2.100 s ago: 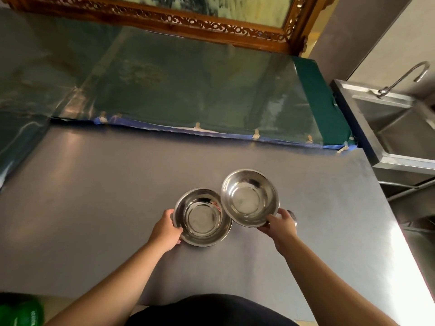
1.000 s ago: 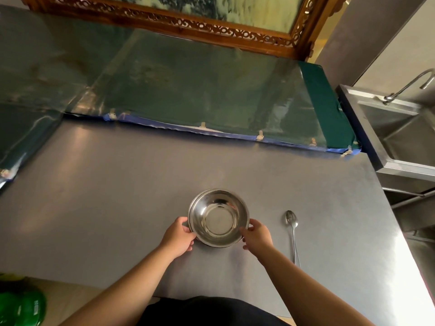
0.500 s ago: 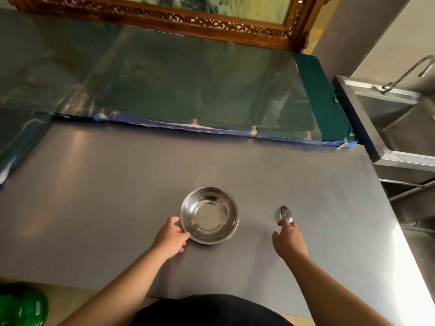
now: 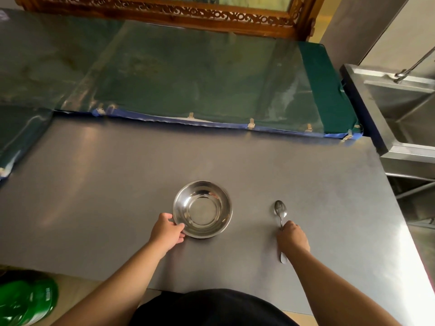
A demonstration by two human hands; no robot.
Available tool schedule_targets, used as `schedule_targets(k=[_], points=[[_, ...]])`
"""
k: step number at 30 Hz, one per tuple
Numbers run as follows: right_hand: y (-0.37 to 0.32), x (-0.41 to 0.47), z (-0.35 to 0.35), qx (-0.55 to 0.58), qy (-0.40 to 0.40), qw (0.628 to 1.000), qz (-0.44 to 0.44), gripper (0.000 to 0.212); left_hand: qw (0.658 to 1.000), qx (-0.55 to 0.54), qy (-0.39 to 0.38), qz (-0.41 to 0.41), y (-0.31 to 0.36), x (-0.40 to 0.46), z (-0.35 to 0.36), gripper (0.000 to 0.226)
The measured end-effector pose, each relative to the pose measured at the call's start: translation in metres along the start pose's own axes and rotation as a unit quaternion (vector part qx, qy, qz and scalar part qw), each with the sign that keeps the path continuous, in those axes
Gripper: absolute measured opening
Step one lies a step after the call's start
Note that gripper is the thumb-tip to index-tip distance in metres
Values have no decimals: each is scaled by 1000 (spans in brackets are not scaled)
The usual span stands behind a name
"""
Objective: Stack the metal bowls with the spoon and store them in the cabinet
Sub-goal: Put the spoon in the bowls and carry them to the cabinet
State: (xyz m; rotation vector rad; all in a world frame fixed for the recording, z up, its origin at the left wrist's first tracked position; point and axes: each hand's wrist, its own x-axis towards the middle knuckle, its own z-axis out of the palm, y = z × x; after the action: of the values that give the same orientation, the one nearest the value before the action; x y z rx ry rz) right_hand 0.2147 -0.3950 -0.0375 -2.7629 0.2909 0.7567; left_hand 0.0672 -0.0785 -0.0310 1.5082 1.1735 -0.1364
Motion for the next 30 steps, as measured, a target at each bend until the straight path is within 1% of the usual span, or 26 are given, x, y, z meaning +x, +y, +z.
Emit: schedule_targets(k=[3, 6, 7, 10, 13, 16, 20, 27, 30], points=[[1, 4, -3, 30, -40, 999, 7, 22, 999, -40, 7, -32, 3, 1, 9, 53], [-3, 5, -8, 59, -78, 995, -1, 20, 995, -79, -6, -59, 3, 0, 18, 65], [-4, 4, -10, 69, -84, 994, -9, 19, 993, -97, -13, -71, 2, -1, 22, 64], [-12, 0, -13, 96, -94, 990, -43, 15, 982, -159, -16, -103, 1, -3, 31, 46], [-15, -1, -16, 123, -91, 985, -77, 12, 975, -191, -11, -111, 4, -5, 40, 36], [-19, -4, -20, 150, -92, 977, -120, 6, 974, -198, -23, -106, 7, -10, 49, 41], [-23, -12, -27, 155, -103, 968, -169, 8, 979, -174, -33, -100, 5, -20, 64, 51], [-28, -31, -34, 106, -82, 958, -252, 5, 982, -140, -93, -88, 1, -44, 98, 74], [-27, -38, -30, 62, -68, 956, -278, 10, 981, -137, -110, -87, 4, -51, 104, 74]])
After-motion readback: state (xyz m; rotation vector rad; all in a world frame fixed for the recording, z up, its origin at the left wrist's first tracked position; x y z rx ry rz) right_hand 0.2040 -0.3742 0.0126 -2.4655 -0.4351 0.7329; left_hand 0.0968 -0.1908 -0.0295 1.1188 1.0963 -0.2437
